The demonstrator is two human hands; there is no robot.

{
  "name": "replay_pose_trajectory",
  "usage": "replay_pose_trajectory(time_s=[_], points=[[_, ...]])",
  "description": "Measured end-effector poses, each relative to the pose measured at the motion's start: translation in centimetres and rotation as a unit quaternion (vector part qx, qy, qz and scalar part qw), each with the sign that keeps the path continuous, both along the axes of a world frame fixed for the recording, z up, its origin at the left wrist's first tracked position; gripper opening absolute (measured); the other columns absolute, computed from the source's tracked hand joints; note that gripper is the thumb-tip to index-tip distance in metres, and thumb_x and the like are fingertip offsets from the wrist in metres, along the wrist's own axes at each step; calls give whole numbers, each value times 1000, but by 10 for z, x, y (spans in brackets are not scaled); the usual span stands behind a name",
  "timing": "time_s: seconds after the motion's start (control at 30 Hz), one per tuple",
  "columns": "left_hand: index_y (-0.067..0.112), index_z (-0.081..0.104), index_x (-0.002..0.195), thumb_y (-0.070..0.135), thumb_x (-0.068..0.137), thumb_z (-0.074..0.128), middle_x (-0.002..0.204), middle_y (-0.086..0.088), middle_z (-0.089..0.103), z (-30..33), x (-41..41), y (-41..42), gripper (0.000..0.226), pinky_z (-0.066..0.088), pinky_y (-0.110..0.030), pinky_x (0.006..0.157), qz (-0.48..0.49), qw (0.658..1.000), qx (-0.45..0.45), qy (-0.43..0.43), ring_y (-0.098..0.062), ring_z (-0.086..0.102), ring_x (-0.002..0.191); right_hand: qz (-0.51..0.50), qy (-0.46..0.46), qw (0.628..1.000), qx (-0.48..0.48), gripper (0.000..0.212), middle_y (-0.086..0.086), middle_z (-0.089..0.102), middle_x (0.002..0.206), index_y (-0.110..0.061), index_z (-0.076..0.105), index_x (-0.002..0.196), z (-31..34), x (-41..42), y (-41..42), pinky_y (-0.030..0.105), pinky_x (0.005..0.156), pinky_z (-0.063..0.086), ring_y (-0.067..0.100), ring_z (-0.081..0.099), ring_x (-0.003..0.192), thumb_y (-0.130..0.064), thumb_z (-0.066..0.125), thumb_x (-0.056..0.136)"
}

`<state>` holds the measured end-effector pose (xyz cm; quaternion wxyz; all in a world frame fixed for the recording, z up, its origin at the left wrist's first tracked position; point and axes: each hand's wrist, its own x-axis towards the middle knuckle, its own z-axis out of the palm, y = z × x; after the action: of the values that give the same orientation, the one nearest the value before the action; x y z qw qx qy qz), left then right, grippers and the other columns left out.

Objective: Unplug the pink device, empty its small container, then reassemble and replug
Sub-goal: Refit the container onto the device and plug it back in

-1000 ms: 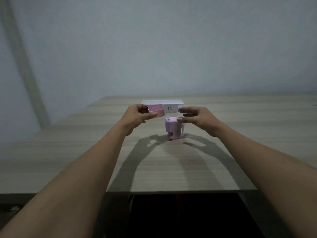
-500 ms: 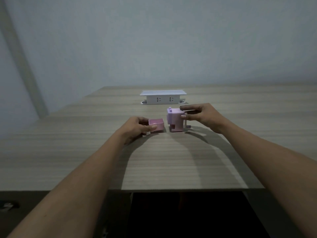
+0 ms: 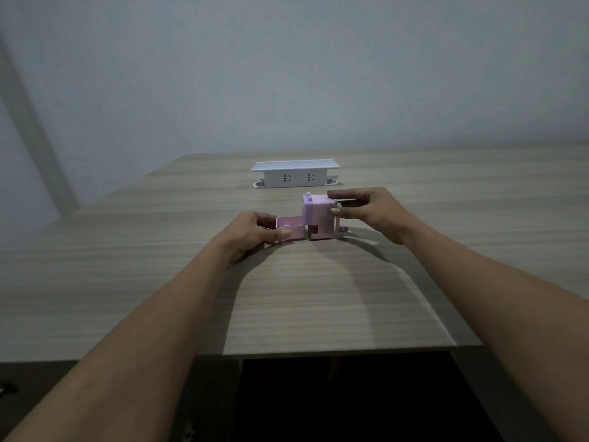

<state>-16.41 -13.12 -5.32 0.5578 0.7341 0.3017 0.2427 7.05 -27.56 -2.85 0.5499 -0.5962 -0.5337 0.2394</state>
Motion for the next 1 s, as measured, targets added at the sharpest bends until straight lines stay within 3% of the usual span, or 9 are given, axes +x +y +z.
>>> replay_pose_trajectory(time_s=[0.27,0.43,0.6,0.67,0.8,0.9,1.0], points=[[3,74,113,10,81,80,87,-12,75,-2,20,-14,33,51,-17,56,-11,1000,20,-15,-7,66,61,4,12,1000,11,47,8,72,121,-3,68,126,-4,-2,2,7,85,52,13,67,110,-1,78,81],[0,73,115,12,82,80,102,-20,77,-1,32,-23,36,56,-19,65,-19,999,33,-22,-16,69,74,6,25,1000,16,47,7,72,122,-6,68,127,-7,-3,2,6,76,51,12,67,110,-2,78,81],[6,70,117,18,81,81,105,-13,77,3,40,-26,40,56,-17,63,-20,999,38,4,-17,70,81,10,44,999,21,47,7,72,122,-7,69,126,-8,-5,1,10,73,54,15,67,111,0,79,80],[7,69,120,20,81,82,105,-10,77,2,40,-24,44,56,-21,68,-22,999,42,8,-18,72,86,17,56,998,14,50,8,72,122,-12,70,126,-10,-3,1,14,77,56,18,68,115,-2,81,78],[6,66,125,17,81,81,107,-11,77,5,46,-17,48,60,-33,83,-33,999,32,-15,-29,73,99,-16,39,999,7,64,1,65,137,-25,65,132,-17,4,8,41,102,52,21,62,123,-17,87,73],[7,65,125,17,82,80,112,-9,74,19,57,-8,46,58,-33,87,-34,998,43,-25,-24,71,102,-14,36,999,7,71,-1,71,127,-23,64,132,-19,16,18,49,103,52,23,66,118,-24,91,67],[8,64,126,19,83,79,116,-7,72,34,69,7,46,55,-36,94,-36,998,49,-25,-23,69,106,-10,40,999,-2,63,-1,74,122,-21,67,129,-13,28,30,50,104,51,23,68,115,-22,89,70]])
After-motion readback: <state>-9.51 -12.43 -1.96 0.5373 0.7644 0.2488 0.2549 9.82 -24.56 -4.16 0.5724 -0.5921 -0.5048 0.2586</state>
